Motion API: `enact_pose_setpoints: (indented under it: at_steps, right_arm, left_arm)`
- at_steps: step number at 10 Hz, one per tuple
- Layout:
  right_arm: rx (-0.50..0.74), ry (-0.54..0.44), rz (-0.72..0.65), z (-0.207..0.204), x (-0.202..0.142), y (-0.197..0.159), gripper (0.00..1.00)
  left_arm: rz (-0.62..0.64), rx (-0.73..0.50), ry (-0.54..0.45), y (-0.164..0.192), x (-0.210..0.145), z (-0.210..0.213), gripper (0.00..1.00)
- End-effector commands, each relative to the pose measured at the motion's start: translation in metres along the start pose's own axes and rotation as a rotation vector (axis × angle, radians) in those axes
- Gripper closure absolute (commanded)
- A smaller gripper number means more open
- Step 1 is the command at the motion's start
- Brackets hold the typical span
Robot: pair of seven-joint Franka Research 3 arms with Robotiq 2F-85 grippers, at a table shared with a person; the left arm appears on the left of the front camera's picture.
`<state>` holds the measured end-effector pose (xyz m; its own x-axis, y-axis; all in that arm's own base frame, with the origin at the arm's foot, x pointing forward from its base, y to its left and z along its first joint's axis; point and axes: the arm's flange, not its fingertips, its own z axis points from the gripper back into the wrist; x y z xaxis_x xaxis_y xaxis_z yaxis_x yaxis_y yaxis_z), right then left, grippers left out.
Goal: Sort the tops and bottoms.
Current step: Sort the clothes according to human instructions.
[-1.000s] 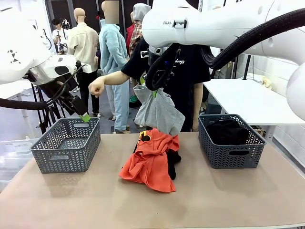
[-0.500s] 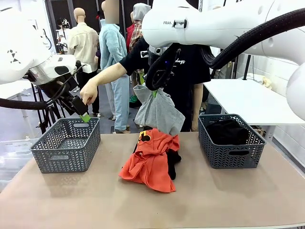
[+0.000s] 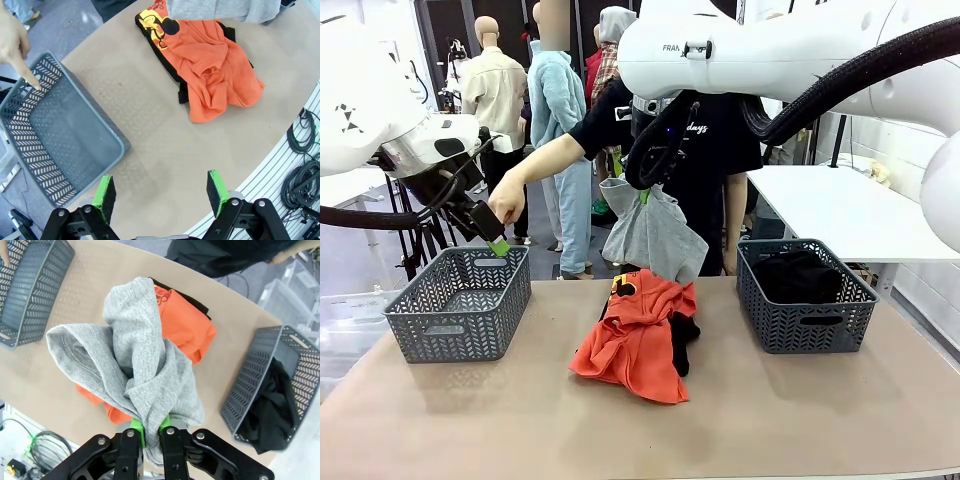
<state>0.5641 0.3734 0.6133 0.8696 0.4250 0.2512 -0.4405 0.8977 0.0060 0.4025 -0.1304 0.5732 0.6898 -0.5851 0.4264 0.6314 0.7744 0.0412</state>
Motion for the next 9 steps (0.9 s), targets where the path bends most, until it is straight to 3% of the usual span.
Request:
enact_pose_setpoints:
  at_steps: [1,7,8,9]
  right_arm:
    - [0.011,-0.005,-0.003,0.003,0.001,0.0,1.0]
    - [0.0,0.0,0.0,0.0,0.0,0.0,1.0]
    - [0.115,-0.058,0.087,0.004,0.008,0.0,1.0]
    - [0.149,-0.116,0.124,0.006,0.026,0.002,1.0]
  left_arm:
    - [0.002,0.004,-0.001,0.002,0.001,0.001,0.05]
    - [0.002,0.004,-0.001,0.002,0.001,0.001,0.05]
    - [0.0,0.0,0.0,0.0,0.0,0.0,0.05]
    - [-0.014,-0.003,0.009,-0.003,-0.006,0.006,0.05]
